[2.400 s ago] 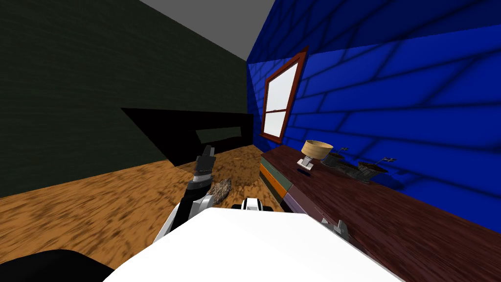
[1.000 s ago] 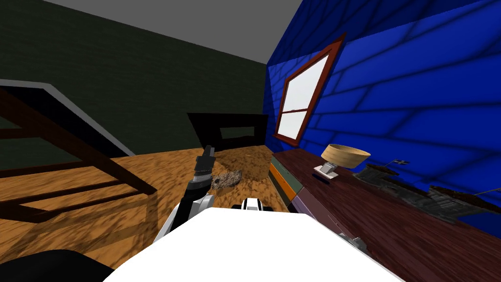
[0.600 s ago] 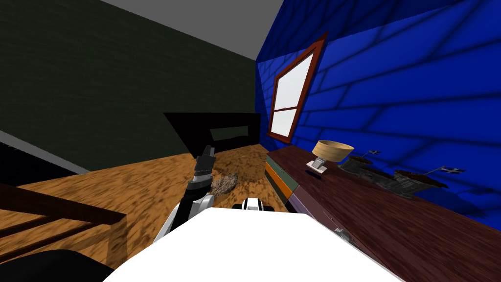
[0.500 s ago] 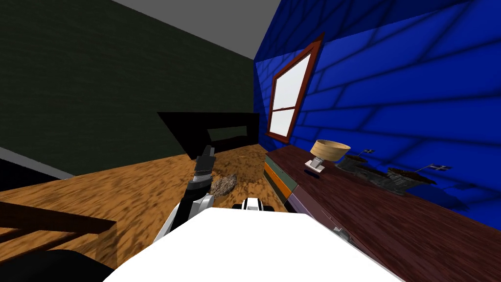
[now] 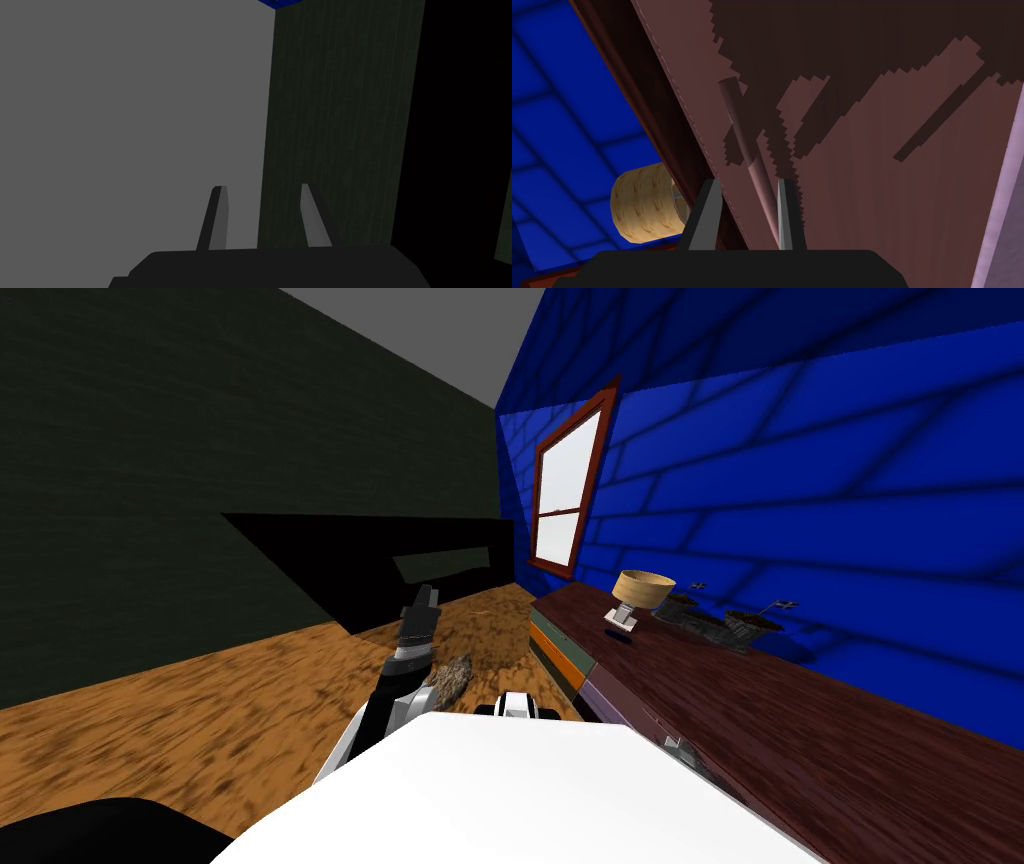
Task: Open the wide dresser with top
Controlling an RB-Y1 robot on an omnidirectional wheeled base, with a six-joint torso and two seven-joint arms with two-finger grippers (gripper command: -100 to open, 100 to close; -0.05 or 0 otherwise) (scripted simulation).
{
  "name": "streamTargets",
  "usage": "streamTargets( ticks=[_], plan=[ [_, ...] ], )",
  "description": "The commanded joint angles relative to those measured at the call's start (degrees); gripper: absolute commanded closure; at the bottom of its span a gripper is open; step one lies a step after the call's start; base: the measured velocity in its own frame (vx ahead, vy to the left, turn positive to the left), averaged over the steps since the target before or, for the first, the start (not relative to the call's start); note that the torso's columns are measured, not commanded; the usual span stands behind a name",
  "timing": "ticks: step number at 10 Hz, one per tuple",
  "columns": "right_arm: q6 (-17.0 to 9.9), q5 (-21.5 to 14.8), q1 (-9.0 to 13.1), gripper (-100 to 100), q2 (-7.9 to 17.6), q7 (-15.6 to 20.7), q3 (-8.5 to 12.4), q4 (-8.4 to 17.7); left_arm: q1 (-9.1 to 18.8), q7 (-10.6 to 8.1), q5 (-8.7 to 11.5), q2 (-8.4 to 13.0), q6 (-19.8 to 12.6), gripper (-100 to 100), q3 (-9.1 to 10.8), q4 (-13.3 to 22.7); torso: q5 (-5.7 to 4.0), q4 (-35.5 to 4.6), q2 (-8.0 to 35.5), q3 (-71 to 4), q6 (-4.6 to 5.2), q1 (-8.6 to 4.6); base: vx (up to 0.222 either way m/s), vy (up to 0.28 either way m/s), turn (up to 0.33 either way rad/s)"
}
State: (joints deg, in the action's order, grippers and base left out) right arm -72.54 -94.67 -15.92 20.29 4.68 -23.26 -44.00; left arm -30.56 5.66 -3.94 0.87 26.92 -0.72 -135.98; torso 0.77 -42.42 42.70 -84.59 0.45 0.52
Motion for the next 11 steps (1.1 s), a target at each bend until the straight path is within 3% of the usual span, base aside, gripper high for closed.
streamTargets(
  ticks=[1, 10, 11],
  plan=[
    [-0.4, -3.2, -0.5, 100, 0.4, -0.6, 0.5, 0.0, 0.0, 0.0, 0.0, 0.0, 0.0, 0, 0.0, 0.0, -0.01, 0.0, 0.1, 0.0, -0.06, 0.0, 0.042, 0.005, -0.032],
    [2.9, -17.9, -2.8, 100, -0.3, -4.4, 0.8, -1.2, 0.0, 0.0, 0.0, 0.0, 0.0, 0, 0.0, 0.0, -0.04, -0.1, 0.0, 0.0, -0.23, 0.2, 0.086, 0.026, -0.257],
    [3.3, -17.0, -2.5, 100, -0.9, -4.5, 0.4, -0.2, 0.0, 0.0, 0.0, 0.0, 0.0, 0, -0.01, 0.0, -0.03, -0.2, -0.1, 0.0, -0.37, 0.19, 0.025, 0.014, -0.024]
  ],
)
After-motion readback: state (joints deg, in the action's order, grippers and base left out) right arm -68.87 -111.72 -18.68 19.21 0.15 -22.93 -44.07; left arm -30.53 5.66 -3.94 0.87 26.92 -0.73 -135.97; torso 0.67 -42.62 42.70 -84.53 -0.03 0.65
